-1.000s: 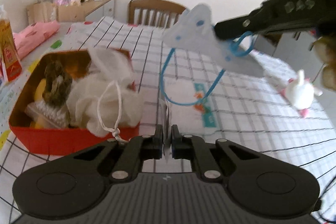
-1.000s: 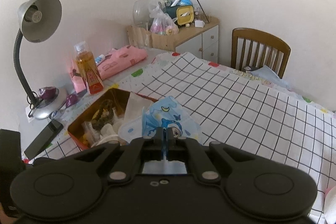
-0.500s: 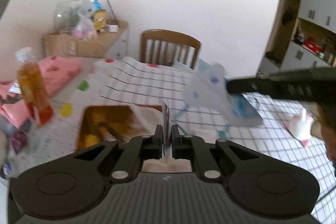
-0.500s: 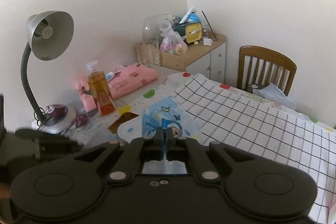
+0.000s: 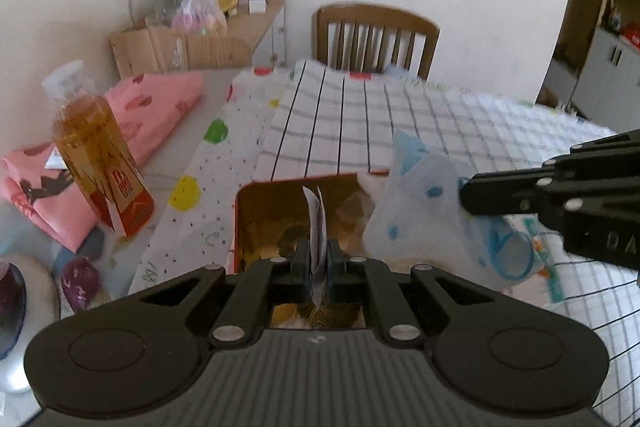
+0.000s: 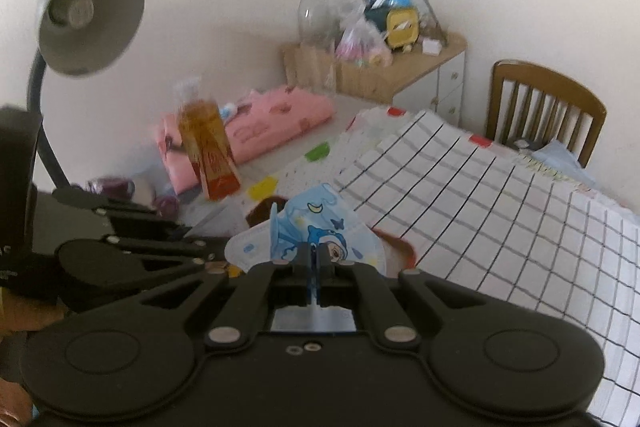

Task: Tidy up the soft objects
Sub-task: 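Carry the blue packet with right tool over the tin, then lower the blue packet into the tin and open right tool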

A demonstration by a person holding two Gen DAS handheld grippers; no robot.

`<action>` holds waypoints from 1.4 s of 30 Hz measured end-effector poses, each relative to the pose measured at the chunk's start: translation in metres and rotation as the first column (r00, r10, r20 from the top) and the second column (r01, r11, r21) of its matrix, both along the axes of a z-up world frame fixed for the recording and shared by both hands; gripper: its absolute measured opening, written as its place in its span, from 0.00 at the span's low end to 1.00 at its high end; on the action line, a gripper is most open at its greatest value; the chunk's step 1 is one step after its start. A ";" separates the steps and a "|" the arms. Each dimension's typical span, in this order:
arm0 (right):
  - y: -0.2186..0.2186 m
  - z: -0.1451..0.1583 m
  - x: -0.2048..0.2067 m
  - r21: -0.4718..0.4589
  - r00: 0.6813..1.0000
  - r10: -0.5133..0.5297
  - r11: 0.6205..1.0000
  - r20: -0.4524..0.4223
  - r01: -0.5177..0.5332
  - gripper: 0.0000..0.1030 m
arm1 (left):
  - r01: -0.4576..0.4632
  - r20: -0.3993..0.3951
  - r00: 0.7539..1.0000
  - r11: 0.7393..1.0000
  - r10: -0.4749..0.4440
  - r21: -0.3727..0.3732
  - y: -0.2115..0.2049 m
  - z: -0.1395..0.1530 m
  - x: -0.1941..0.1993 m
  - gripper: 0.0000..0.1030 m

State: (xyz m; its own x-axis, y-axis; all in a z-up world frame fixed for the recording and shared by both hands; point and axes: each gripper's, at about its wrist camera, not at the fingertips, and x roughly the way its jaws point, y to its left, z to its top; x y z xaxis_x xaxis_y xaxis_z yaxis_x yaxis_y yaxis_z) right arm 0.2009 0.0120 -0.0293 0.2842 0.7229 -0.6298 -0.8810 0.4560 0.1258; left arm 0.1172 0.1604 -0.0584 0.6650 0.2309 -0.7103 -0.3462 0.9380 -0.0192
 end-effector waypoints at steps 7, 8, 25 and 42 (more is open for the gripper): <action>0.014 -0.028 0.008 -0.073 0.999 -0.002 0.997 -0.036 0.000 0.02 | -0.012 -0.065 0.998 1.000 0.011 -0.009 0.005 -0.021 0.014 0.07; 0.014 -0.031 0.009 -0.077 0.999 -0.004 0.997 -0.043 0.000 0.02 | -0.012 -0.070 0.997 1.000 0.011 -0.009 0.005 -0.023 0.016 0.07; 0.015 -0.049 0.012 -0.099 0.996 0.010 0.995 -0.090 -0.019 0.25 | 0.004 -0.100 0.995 0.999 -0.008 -0.041 -0.001 -0.031 0.020 0.24; -0.015 -0.024 -0.002 -0.033 0.997 -0.015 0.999 -0.074 0.013 0.41 | 0.024 -0.044 0.999 1.000 -0.024 -0.012 -0.015 -0.009 -0.004 0.64</action>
State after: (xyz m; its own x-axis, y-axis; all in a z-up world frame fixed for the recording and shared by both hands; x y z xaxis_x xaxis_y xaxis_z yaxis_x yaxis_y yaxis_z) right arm 0.1990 -0.0026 -0.0531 0.2461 0.6977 -0.6728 -0.8633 0.4733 0.1750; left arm 0.1137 0.1455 -0.0675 0.6380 0.2071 -0.7416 -0.3241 0.9459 -0.0146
